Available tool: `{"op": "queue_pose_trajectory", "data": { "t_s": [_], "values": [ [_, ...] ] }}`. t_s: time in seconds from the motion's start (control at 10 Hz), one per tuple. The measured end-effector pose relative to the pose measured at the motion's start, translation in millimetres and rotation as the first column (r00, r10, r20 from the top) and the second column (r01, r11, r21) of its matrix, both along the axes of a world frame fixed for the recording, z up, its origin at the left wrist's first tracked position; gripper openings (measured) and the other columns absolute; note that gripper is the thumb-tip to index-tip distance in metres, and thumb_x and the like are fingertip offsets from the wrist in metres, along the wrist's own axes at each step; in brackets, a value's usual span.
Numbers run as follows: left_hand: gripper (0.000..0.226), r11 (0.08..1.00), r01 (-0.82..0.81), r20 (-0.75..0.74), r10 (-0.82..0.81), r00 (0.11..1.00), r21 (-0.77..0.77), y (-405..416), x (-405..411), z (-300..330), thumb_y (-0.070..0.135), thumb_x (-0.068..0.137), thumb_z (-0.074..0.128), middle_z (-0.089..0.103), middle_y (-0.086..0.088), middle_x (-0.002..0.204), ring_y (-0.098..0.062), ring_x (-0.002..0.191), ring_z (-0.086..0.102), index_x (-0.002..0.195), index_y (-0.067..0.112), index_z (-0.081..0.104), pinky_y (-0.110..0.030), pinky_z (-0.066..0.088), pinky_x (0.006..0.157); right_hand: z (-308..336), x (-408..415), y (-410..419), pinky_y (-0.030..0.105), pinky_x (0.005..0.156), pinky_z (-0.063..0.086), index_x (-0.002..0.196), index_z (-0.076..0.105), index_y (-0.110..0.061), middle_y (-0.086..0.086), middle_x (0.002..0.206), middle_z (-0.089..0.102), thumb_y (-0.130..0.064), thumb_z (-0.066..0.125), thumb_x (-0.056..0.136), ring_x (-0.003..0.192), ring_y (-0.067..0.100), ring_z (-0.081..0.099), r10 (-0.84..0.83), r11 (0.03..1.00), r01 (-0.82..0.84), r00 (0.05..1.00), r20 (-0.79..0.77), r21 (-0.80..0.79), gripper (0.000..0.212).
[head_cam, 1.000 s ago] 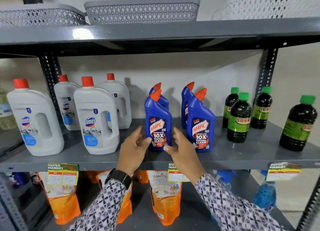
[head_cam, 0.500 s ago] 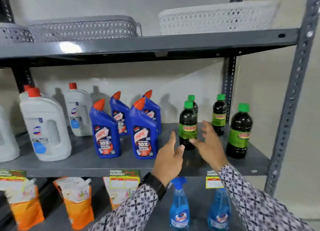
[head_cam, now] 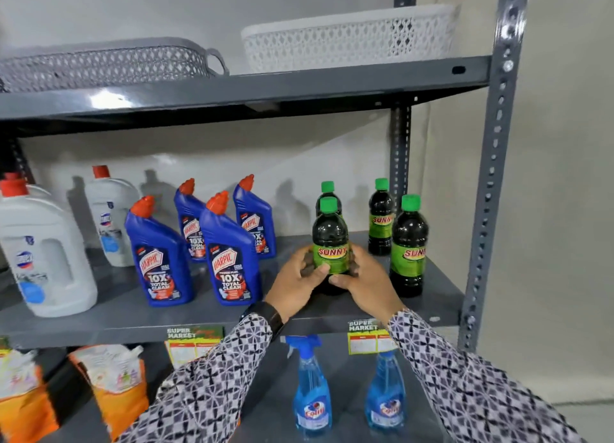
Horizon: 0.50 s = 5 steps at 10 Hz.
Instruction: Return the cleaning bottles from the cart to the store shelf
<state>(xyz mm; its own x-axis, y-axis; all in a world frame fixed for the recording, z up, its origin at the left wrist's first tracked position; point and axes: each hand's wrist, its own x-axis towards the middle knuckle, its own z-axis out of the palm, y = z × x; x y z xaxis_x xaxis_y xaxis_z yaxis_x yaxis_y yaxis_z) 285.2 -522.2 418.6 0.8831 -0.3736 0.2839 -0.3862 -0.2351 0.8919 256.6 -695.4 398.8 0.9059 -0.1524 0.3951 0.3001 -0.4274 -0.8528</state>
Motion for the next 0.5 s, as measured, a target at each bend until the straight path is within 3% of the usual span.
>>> {"op": "queue_pose_trajectory", "data": {
  "t_s": [0.2,0.4,0.5],
  "values": [
    [0.051,1.000,0.009,0.025,-0.010,1.000,0.024,5,-12,-8,0.017,0.097,0.066,0.064,-0.001,0.141,-0.012,0.132,0.059,0.144,0.018,0.048,-0.029,0.045,0.114,-10,-20,-2,0.044,0.108,0.054,0.144,0.053,-0.023,-0.006,0.131,0.072,-0.011,0.083,0.079,0.120,0.010,0.070,0.015,1.000,-0.015,0.997,0.076,-0.001,0.072],
    [0.057,1.000,-0.020,0.016,0.020,1.000,0.006,5,-19,-10,0.021,0.096,0.068,0.063,0.001,0.143,-0.012,0.135,0.057,0.148,0.022,0.046,-0.042,0.043,0.119,-7,-26,3,0.045,0.109,0.053,0.143,0.054,-0.023,-0.007,0.129,0.073,-0.004,0.080,0.083,0.119,0.008,0.069,-0.013,1.000,0.013,0.998,0.057,-0.014,0.068],
    [0.061,1.000,0.000,0.014,0.001,1.000,-0.031,5,-27,-9,0.025,0.097,0.066,0.061,0.000,0.147,-0.012,0.137,0.056,0.152,0.025,0.041,-0.038,0.042,0.119,-5,-37,13,0.044,0.115,0.048,0.152,0.045,-0.022,-0.004,0.138,0.068,-0.011,0.078,0.088,0.126,0.007,0.064,-0.026,1.000,0.025,0.998,0.066,0.013,0.073]
  ]
}}
